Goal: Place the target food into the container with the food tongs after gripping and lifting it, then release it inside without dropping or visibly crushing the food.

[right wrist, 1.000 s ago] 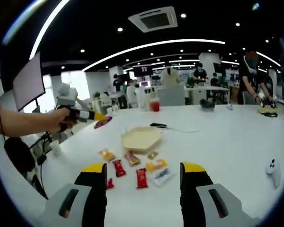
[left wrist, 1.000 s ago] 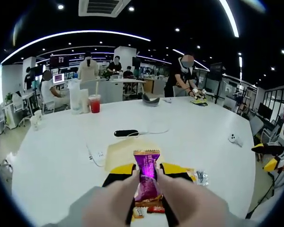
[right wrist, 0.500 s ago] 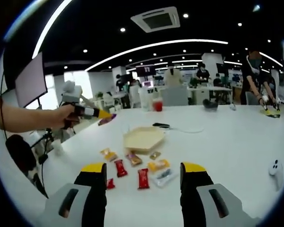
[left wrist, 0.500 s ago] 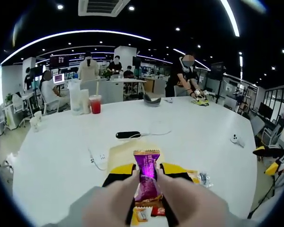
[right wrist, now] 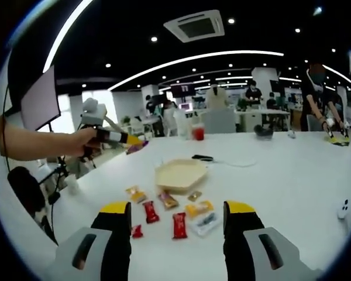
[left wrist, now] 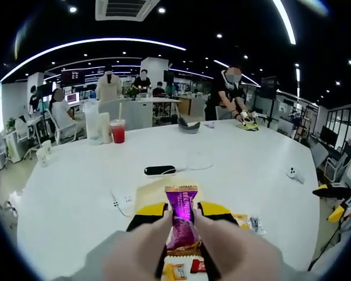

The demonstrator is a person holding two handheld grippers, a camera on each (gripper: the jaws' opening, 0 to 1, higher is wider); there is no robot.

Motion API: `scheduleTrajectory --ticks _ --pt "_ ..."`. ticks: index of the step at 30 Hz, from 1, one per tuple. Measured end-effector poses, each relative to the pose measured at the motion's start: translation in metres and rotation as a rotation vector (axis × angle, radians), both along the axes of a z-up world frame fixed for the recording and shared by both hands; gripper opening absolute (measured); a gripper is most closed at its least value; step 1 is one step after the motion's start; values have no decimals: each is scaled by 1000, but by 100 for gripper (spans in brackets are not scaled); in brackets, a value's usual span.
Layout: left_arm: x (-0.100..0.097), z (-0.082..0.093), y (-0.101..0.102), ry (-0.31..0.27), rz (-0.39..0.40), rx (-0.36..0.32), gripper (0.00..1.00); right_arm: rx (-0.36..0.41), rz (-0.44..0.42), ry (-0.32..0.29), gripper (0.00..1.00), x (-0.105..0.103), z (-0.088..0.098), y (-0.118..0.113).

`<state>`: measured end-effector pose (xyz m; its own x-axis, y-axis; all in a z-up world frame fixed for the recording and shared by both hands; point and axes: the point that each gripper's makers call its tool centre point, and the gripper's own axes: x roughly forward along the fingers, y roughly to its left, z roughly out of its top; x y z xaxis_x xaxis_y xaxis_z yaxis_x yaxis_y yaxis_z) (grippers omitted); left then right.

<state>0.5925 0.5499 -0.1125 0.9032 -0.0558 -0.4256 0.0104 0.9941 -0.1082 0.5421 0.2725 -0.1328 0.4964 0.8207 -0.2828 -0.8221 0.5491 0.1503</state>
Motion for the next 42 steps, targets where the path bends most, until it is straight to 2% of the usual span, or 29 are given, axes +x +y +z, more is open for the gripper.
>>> scheduleTrajectory --ticks 5,9,14,20,23,29,36,42 --pt "9 -6 -1 2 14 -22 18 14 17 0 65 -7 1 5" --pt "14 -5 -1 4 3 -10 18 3 19 13 65 -9 -7 7" --pt "23 -14 6 22 10 -10 18 23 14 18 66 -7 -4 9" --pt "37 -11 7 19 1 -10 18 -1 29 23 66 2 -11 17" --pt "42 -13 8 27 -2 -13 18 3 35 5 67 -1 -6 20" --pt "51 -13 11 17 -4 -22 18 2 43 50 68 -7 -17 31" --pt "57 -13 19 8 -6 -33 18 -6 80 25 68 -10 -9 50" --pt "62 -7 27 -8 0 -45 18 -12 70 18 68 -10 -9 55"
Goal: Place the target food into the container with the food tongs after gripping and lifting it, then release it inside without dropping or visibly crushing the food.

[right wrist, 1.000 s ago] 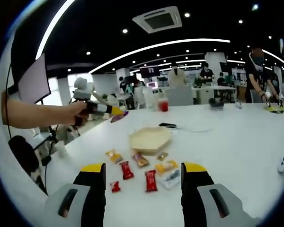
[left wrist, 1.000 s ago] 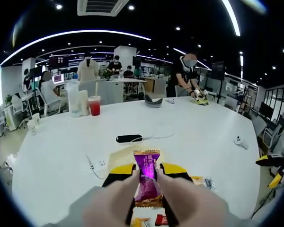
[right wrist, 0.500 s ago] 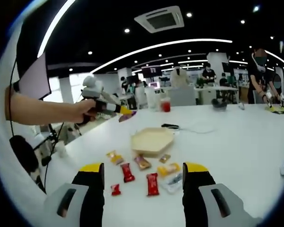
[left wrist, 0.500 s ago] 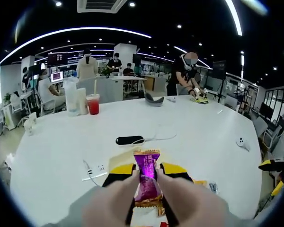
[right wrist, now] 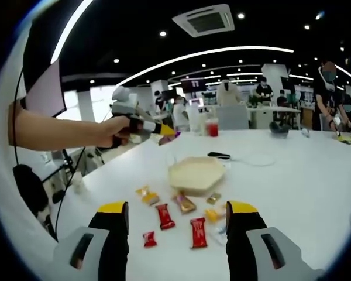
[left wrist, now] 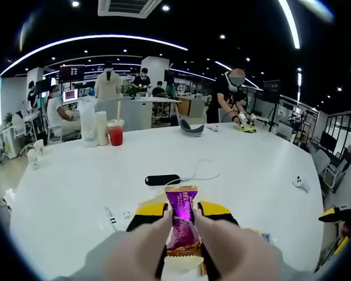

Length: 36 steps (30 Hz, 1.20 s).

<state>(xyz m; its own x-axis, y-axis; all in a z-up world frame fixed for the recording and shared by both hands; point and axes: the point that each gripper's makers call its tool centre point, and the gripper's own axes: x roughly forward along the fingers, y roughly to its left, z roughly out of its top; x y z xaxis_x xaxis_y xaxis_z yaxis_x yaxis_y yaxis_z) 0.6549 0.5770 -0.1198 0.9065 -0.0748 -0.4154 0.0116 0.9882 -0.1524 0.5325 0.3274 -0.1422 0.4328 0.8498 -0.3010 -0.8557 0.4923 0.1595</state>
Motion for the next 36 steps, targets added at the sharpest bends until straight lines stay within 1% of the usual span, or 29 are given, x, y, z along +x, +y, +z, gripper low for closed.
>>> scheduleTrajectory --ticks 8,10,11,13,17,23,31,33,34,36 --pt "14 7 9 -16 10 4 18 7 -18 6 69 1 0 0" --pt "16 5 13 -7 30 6 18 4 -15 8 69 1 -1 -1" --pt "17 4 15 -4 42 -10 18 3 -15 8 69 1 -1 -1" --pt "19 2 15 -4 45 -13 18 -3 -12 8 69 1 -3 -2" --pt "23 -3 14 8 35 -5 18 -11 -15 16 69 0 -6 -6" --pt "32 -2 19 13 30 13 18 -12 -21 36 69 1 -11 -8" --pt "38 -6 25 28 30 24 18 -13 -16 39 69 7 -13 -6" --pt "40 -4 27 17 33 20 18 -10 -19 45 69 10 -14 -5" --pt "42 -4 27 19 35 7 18 -9 -19 45 69 10 -14 -5" --pt "45 -3 27 14 35 15 18 -11 -19 46 69 11 -14 -5"
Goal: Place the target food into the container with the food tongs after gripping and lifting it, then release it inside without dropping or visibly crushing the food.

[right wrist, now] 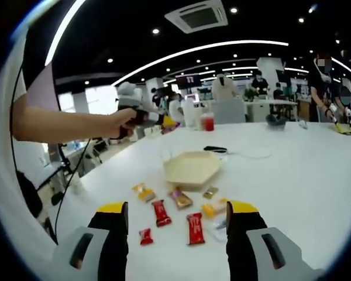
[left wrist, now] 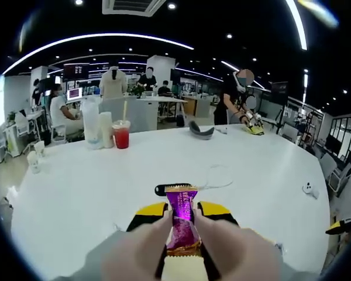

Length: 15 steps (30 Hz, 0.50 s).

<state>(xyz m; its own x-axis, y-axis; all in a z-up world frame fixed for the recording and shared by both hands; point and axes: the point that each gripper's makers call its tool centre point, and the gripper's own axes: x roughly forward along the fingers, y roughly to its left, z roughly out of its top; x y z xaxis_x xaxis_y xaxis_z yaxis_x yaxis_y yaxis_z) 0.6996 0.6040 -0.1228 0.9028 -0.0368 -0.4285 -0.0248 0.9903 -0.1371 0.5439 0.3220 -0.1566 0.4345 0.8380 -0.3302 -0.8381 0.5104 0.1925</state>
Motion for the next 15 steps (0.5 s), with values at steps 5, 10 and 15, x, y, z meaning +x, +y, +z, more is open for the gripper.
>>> scheduleTrajectory --ticks 5,10,15 --pt "9 -1 0 2 -4 2 18 -4 0 -14 65 2 1 -1" --pt "14 -3 -3 5 -14 7 18 -8 2 -11 66 3 0 -1" --pt "17 0 0 -30 -18 12 26 -7 0 -4 66 4 -2 -1"
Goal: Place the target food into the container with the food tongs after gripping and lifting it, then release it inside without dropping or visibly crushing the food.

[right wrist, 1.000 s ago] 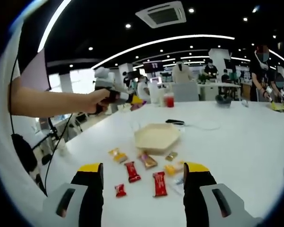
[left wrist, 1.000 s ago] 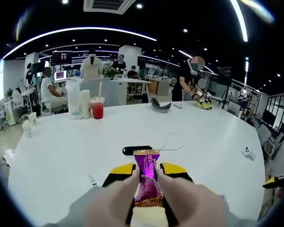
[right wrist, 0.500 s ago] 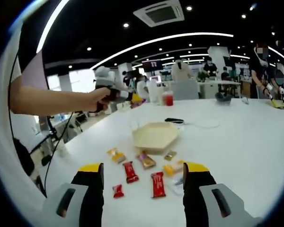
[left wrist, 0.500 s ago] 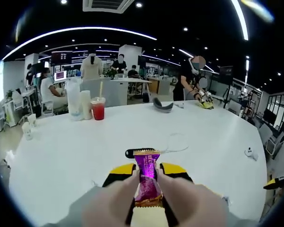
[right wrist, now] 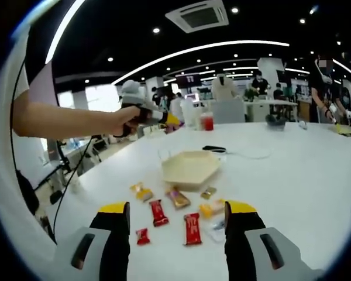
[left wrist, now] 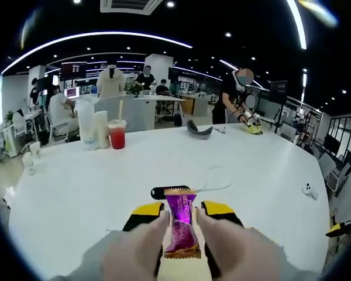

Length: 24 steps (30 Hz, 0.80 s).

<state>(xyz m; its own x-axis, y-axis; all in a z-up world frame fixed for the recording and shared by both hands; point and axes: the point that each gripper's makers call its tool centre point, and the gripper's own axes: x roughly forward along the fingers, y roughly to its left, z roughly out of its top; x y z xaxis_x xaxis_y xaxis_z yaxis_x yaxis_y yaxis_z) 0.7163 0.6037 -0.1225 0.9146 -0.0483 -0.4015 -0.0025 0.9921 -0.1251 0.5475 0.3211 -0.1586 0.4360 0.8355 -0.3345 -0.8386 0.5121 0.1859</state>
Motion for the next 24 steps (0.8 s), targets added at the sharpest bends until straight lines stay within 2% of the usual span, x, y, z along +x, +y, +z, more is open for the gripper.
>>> scheduleTrajectory --ticks 1,2,4,14,19,24 --pt "-1 0 6 9 10 53 26 2 -3 0 66 0 0 -1" --pt "-1 1 6 5 12 49 26 5 -6 3 66 1 0 -1" --pt "-3 2 8 8 26 -12 26 10 -9 8 66 1 0 -1" --pt "-15 3 15 8 56 -12 27 24 0 8 67 -1 0 2" --pt "-24 1 17 24 62 -24 27 45 -5 47 67 2 -8 4" --pt "-37 2 12 48 62 -56 26 71 1 25 67 11 4 5"
